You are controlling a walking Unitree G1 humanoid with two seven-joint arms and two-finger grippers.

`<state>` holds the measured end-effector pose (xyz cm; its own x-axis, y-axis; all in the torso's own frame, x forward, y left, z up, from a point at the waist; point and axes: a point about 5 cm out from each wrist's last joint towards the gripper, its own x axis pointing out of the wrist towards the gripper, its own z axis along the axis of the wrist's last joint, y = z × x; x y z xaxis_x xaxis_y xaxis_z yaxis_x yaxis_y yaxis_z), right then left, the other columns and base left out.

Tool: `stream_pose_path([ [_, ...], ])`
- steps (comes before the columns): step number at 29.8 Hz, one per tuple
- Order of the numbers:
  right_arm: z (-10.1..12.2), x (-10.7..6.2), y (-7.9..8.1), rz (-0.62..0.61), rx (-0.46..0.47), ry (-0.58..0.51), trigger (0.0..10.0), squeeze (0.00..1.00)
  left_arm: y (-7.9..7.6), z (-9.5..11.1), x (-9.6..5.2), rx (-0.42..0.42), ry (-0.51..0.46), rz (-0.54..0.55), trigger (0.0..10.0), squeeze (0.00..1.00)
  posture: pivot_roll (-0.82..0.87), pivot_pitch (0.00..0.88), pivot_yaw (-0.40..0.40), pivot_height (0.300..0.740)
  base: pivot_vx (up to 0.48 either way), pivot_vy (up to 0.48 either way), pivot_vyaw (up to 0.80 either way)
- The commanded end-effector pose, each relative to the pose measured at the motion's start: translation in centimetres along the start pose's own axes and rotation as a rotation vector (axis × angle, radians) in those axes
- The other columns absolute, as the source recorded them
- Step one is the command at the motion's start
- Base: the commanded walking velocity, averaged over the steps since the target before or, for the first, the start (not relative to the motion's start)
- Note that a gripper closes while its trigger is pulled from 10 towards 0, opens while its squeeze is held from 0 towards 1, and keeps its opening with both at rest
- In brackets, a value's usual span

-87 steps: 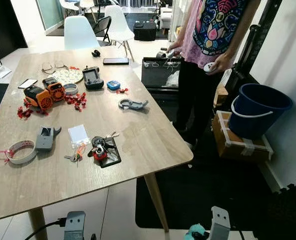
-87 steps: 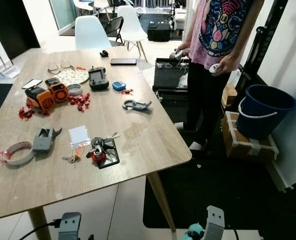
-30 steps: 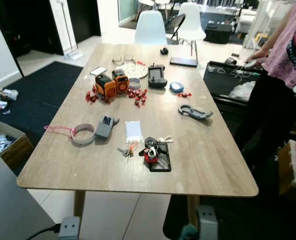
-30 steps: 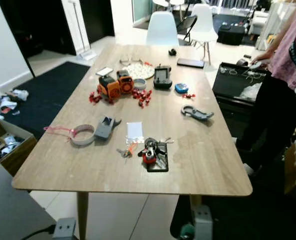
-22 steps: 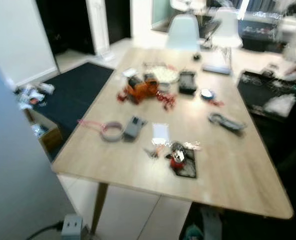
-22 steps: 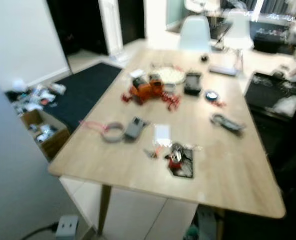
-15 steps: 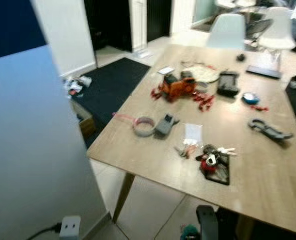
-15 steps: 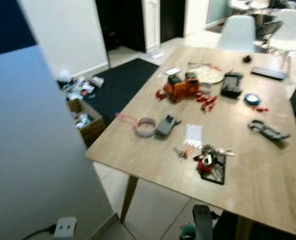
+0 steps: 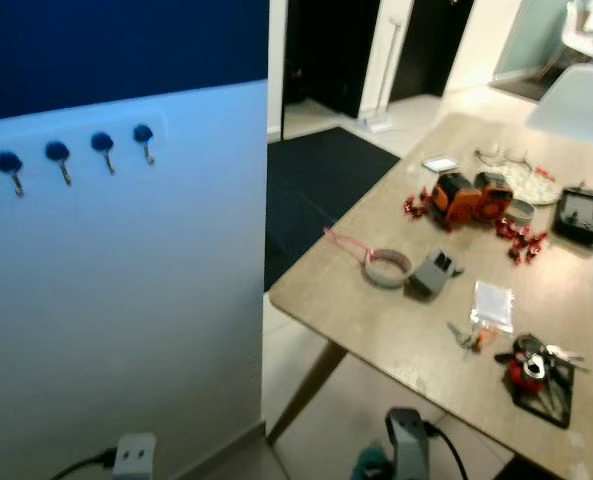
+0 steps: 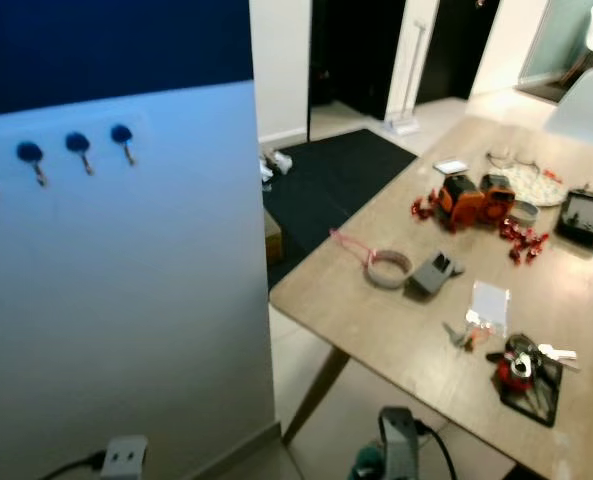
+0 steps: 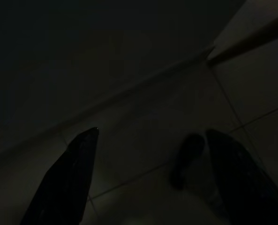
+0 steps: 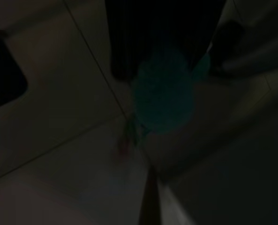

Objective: Hang keys on a hook

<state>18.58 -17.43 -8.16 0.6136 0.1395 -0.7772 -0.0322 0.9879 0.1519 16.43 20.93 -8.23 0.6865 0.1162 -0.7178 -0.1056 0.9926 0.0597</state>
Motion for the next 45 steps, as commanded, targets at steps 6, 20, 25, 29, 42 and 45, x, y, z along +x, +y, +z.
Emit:
stream_pose_path([
  [6,0.05,0.03,0.05,0.002,-0.004,0.002,10.0,0.00,0.31,-1.32,-0.48,-0.005,0.042,0.010,10.0,0.00,0.07,0.035,-0.026,0.740,0.000,0.000,0.80],
  [20,0.00,0.05,0.18,0.005,-0.002,0.003,10.0,0.00,0.25,-1.27,-0.46,-0.015,0.038,0.005,10.0,0.00,0.08,0.043,-0.025,0.740,0.000,0.000,0.80],
  [25,-0.02,0.05,0.21,0.006,-0.001,0.003,10.0,0.00,0.21,-1.33,-0.46,-0.015,0.043,0.004,10.0,0.00,0.08,0.045,-0.024,0.740,0.000,0.000,0.80],
  [29,-0.07,0.06,0.26,0.006,0.002,0.004,10.0,0.00,0.06,-1.45,-0.47,-0.010,0.054,0.000,10.0,0.00,0.08,0.048,-0.024,0.740,0.000,0.000,0.80],
  [42,-0.10,0.05,0.26,0.006,0.003,0.005,10.0,0.00,-0.27,-1.29,-0.41,0.007,0.045,-0.010,10.0,0.00,0.08,0.049,-0.024,0.740,0.000,0.000,0.80],
  [45,-0.12,0.04,0.27,0.007,0.004,0.005,10.0,0.00,-0.30,-1.29,-0.40,0.008,0.045,-0.011,10.0,0.00,0.08,0.049,-0.024,0.740,0.000,0.000,0.80],
])
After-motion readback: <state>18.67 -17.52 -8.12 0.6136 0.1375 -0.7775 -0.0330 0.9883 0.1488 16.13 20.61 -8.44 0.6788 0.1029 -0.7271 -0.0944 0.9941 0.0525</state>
